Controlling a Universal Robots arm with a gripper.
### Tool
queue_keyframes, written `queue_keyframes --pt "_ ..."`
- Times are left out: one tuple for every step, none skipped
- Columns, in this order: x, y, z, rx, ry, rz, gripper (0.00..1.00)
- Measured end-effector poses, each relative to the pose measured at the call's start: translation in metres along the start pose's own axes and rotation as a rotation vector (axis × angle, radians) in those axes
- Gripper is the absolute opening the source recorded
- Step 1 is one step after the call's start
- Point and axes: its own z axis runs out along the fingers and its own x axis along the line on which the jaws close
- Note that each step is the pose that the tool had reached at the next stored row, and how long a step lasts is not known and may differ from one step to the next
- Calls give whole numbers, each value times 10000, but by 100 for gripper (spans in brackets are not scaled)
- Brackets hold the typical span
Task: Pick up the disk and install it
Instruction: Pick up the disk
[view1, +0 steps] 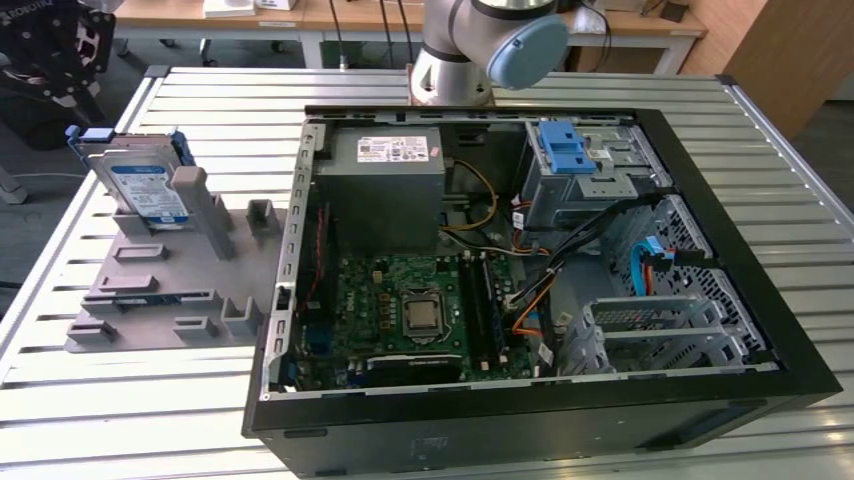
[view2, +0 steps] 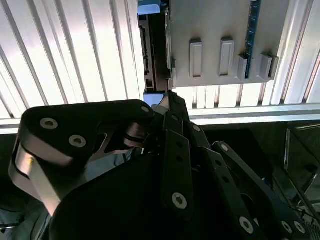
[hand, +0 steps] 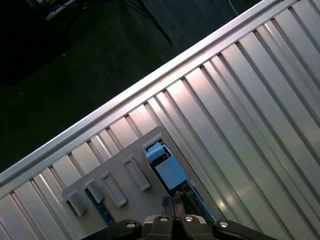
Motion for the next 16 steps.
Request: queue_keyframes --pt "0 0 1 0 -2 -137 11" --pt "0 0 2 0 -4 -276 11" --pt "0 0 2 -1 -4 -415 11" --pt "0 0 3 -2 -3 -567 11" --pt "0 0 4 -5 -4 -706 11" --pt "0 0 5 -7 -4 -844 11" --pt "0 0 6 -11 -4 -983 11" --pt "0 0 8 -14 -5 -1122 11" --pt "0 0 9 -18 -6 -1262 11" --pt "0 0 10 -21 -9 -1399 11" --pt "0 0 11 -22 -15 -1545 11" --pt "0 0 12 -23 -21 -1679 11" --pt "0 0 12 -22 -26 -1812 11" --pt "0 -1 13 -21 -31 -1946 11" --pt "0 0 13 -19 -34 -2080 11" --pt "0 -1 14 -18 -36 -2213 11"
